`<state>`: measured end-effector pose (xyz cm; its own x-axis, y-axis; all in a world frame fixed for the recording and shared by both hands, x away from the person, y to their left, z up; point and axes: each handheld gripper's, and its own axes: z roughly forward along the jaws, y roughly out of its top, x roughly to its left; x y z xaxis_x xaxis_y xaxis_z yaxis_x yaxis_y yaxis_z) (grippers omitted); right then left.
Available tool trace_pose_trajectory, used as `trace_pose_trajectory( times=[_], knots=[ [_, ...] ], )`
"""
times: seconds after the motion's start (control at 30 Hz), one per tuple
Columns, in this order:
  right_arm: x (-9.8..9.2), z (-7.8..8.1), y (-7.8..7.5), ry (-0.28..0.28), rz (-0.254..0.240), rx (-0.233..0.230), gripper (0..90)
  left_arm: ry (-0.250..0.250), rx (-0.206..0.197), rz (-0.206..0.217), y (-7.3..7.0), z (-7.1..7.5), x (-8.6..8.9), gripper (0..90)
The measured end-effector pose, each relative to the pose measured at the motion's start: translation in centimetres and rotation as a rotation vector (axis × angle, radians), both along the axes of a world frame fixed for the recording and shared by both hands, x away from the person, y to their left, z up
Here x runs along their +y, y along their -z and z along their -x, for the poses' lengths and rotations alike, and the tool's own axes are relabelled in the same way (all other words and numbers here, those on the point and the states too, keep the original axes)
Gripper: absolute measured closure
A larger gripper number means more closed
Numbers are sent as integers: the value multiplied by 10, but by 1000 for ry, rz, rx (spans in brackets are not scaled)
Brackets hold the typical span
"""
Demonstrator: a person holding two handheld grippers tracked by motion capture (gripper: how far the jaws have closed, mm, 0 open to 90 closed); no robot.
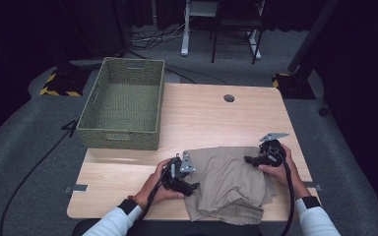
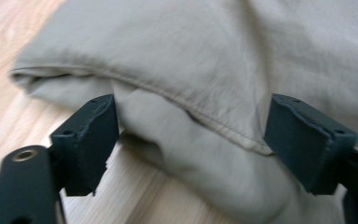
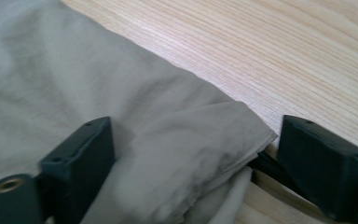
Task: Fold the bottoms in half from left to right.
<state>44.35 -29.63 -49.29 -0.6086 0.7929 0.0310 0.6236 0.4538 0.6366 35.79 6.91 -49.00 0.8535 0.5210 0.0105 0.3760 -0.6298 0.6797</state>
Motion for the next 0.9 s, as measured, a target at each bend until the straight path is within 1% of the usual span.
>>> trace_pose_trajectory(
  times=[0.03, 0.07, 0.13, 0.17, 0.2, 0.23, 0.27, 0.33, 0.4, 0.47, 0.53, 0.57, 0.6, 0.63, 0.7, 0.77, 0.8, 0.87, 0.9],
  knots=[
    [0, 0, 0, -15, -5, 3, 132, -22, 1, 11, -2, -3, 5, 164],
    [0, 0, 0, -41, -6, -5, 147, -49, 2, 11, -4, -7, 9, 154],
    [2, 2, -1, -62, -4, -9, 171, -92, 8, 23, -5, -14, 16, 158],
    [4, 3, -1, -85, -11, -12, 204, -96, 17, 42, -6, -18, 19, 155],
    [6, 4, -1, -108, -16, -15, 235, -86, 20, 56, -6, -21, 22, 156],
    [7, 6, -1, -133, -22, -25, 270, -97, -4, 55, -7, -23, 23, 156],
    [9, 7, 0, -154, -31, -34, 291, -122, -19, 58, -7, -26, 23, 153],
    [12, 9, 0, -180, -44, -41, 346, -110, 6, 65, -7, -31, 22, 155],
    [16, 10, -1, -208, -48, -36, 408, -122, -12, 70, -7, -32, 21, 157],
    [18, 11, -1, -223, -57, -36, 471, -117, 0, 63, -5, -37, 19, 157],
    [20, 12, -1, -240, -68, -36, 532, -138, 9, 78, -3, -43, 19, 157],
    [21, 12, -1, -243, -74, -34, 562, -146, 16, 74, -1, -46, 19, 156],
    [22, 12, -1, -248, -77, -33, 589, -150, 34, 58, 1, -49, 19, 157],
    [22, 12, -1, -254, -76, -35, 615, -149, 43, 49, 3, -50, 19, 154],
    [23, 12, -1, -258, -82, -32, 639, -153, 71, 66, 7, -52, 20, 154],
    [22, 11, -1, -259, -93, -31, 662, -152, 85, 63, 9, -53, 21, 153],
    [22, 11, -1, -258, -94, -30, 676, -149, 78, 70, 10, -53, 21, 154],
    [22, 10, -1, -254, -92, -30, 693, -145, 65, 56, 10, -52, 20, 156],
    [22, 10, -1, -254, -89, -34, 702, -135, 58, 49, 10, -51, 19, 159]
  ],
)
